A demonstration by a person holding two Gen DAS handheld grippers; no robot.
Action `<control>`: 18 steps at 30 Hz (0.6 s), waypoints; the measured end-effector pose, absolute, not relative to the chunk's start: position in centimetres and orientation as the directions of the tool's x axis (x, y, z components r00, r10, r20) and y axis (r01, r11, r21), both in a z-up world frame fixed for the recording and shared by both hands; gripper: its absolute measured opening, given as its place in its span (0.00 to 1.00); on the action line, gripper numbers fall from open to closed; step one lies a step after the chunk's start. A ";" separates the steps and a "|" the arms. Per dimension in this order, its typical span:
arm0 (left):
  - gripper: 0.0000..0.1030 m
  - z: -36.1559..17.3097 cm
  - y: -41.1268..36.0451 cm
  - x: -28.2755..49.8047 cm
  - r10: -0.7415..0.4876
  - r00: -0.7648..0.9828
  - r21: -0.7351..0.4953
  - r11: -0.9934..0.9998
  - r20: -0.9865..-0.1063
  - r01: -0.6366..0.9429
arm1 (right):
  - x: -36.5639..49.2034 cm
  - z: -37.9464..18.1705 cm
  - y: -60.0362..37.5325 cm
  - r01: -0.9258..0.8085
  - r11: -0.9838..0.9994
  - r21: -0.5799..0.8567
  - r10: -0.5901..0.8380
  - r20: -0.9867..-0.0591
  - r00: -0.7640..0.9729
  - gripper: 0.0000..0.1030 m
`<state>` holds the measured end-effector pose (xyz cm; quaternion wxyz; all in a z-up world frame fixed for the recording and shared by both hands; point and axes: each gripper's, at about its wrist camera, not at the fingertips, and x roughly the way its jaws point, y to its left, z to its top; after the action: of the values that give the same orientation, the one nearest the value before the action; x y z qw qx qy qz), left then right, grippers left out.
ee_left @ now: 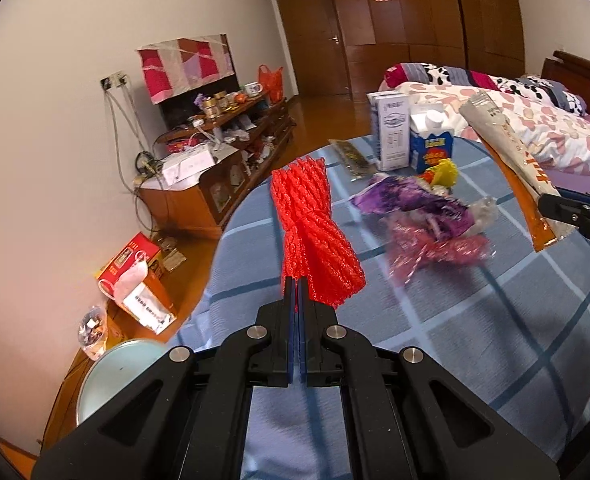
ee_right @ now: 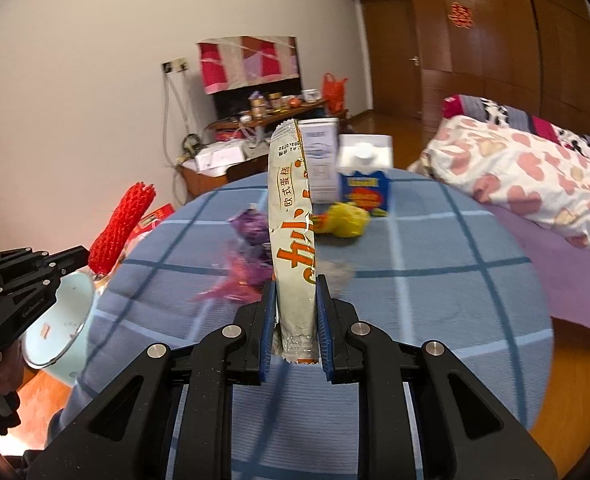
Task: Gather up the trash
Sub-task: 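Carry the red net with the left tool while the right tool carries the snack wrapper over the bin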
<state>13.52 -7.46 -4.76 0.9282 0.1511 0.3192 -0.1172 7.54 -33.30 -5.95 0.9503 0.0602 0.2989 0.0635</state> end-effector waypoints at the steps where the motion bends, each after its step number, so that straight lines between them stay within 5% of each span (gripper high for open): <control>1: 0.01 -4.8 -6.8 13.3 -0.113 0.770 0.206 0.930 -0.628 0.305 | 7.7 -5.9 -32.8 -0.095 0.984 0.150 0.164 -0.561 0.812 0.19; 18: 0.01 -6.3 3.2 11.3 0.028 0.766 0.219 0.964 -0.642 0.149 | 9.4 -6.0 -22.7 -0.279 0.956 0.091 0.278 -0.583 0.764 0.19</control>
<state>11.34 3.17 -6.26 0.9306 0.1298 0.3406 -0.0327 9.38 -22.70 -5.99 0.9391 -0.0007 0.3102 0.1482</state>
